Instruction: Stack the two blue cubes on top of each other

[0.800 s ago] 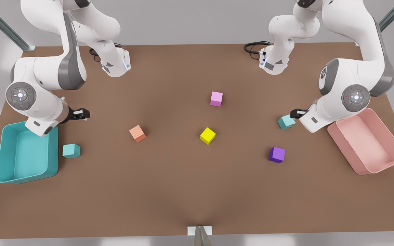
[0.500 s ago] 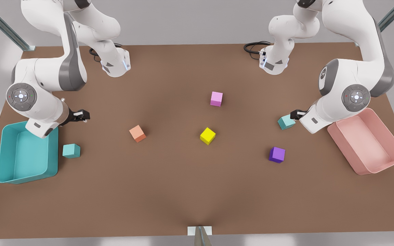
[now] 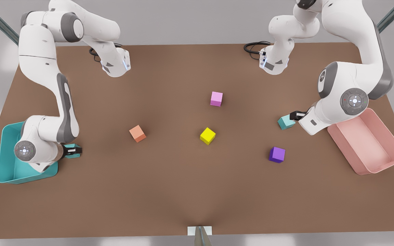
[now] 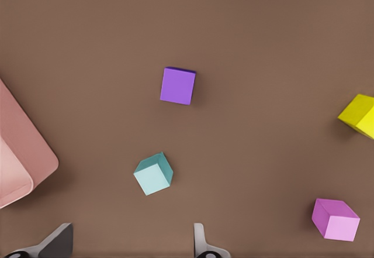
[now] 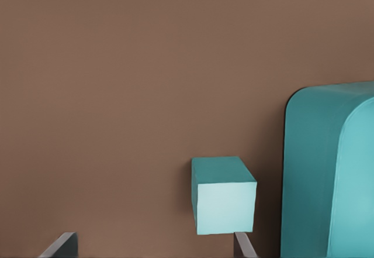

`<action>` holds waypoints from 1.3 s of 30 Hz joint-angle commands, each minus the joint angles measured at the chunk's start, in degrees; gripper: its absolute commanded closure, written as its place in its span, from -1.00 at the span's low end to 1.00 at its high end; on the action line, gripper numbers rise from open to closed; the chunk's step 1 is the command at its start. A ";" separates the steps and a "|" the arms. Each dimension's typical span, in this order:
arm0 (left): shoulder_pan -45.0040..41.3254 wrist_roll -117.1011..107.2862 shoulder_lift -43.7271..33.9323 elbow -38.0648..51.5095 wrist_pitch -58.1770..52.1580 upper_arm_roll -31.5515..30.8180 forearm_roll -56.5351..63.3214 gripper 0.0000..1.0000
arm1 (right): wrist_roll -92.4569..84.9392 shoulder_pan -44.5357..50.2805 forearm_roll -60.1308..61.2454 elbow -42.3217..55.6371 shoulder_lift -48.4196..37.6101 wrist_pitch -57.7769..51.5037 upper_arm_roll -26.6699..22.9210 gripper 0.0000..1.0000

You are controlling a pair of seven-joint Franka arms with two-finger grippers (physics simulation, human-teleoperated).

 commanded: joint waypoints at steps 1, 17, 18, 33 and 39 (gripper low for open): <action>-0.03 -0.22 -0.14 0.03 -0.28 -0.04 0.03 -1.00 | -5.74 -1.79 1.47 -4.96 -1.34 15.30 0.02 -1.00; -0.20 -0.40 0.39 -0.06 -1.16 -0.30 -0.05 -1.00 | -7.15 -6.62 5.34 -11.65 -1.00 16.36 -0.07 -1.00; -0.20 -0.40 0.39 -0.15 -1.16 -0.30 -0.05 -1.00 | -7.15 -6.80 5.25 -11.56 -0.65 16.36 -0.07 -1.00; -0.38 -0.40 0.83 -0.15 -2.21 -0.30 -0.14 -1.00 | -7.15 -8.56 5.25 -12.00 1.91 17.42 -0.07 -1.00; -0.29 -0.40 0.92 -0.15 -2.21 -0.21 -0.14 -1.00 | -7.06 -8.65 5.25 -12.09 3.22 17.42 -0.07 -1.00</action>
